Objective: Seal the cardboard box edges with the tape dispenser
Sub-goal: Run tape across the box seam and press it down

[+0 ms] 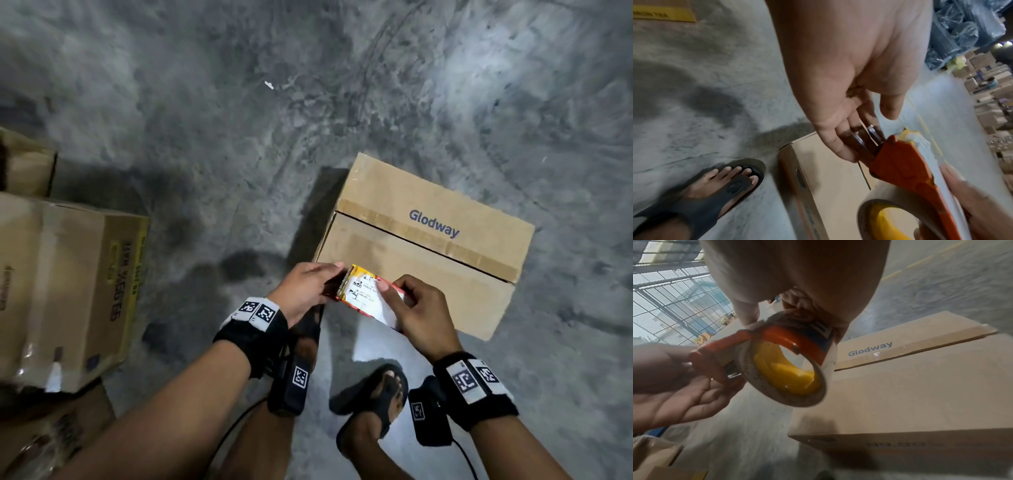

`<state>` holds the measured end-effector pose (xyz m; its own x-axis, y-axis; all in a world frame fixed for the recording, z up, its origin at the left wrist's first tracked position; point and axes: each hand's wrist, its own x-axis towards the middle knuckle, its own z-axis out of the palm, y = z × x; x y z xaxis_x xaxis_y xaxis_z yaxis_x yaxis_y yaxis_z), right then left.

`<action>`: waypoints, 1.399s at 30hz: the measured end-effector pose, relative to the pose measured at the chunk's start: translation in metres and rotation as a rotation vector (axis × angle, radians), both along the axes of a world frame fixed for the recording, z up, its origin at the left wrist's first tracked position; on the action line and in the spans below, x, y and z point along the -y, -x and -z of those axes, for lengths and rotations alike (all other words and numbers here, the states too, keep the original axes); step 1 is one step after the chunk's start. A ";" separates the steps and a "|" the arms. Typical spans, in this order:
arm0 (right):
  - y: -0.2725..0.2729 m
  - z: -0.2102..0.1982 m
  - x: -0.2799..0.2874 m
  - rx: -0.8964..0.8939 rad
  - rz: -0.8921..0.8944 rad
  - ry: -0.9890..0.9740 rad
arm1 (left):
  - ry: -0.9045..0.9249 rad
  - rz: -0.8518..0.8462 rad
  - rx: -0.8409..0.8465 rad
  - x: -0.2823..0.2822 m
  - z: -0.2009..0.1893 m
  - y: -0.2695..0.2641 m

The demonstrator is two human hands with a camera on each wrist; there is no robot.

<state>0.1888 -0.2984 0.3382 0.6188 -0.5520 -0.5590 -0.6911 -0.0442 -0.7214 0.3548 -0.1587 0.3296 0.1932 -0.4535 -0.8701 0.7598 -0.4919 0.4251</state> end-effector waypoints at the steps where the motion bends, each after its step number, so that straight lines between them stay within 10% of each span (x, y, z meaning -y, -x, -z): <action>1: -0.007 0.002 0.002 0.008 -0.003 -0.006 | -0.011 -0.024 -0.019 -0.001 0.004 -0.009; 13: -0.046 0.034 0.038 0.069 0.017 -0.102 | 0.040 -0.160 -0.109 0.020 0.040 -0.047; 21: -0.062 0.046 0.056 0.061 0.020 -0.122 | -0.041 -0.165 0.140 0.054 0.055 -0.041; 42: -0.044 0.064 0.125 -0.239 -0.266 0.327 | 0.007 -0.020 0.419 0.059 0.121 -0.124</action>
<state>0.2324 -0.4234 0.2747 0.6379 -0.5622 -0.5263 -0.7696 -0.4402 -0.4626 0.4786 -0.2182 0.2091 0.5385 -0.4516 -0.7114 0.5296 -0.4753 0.7026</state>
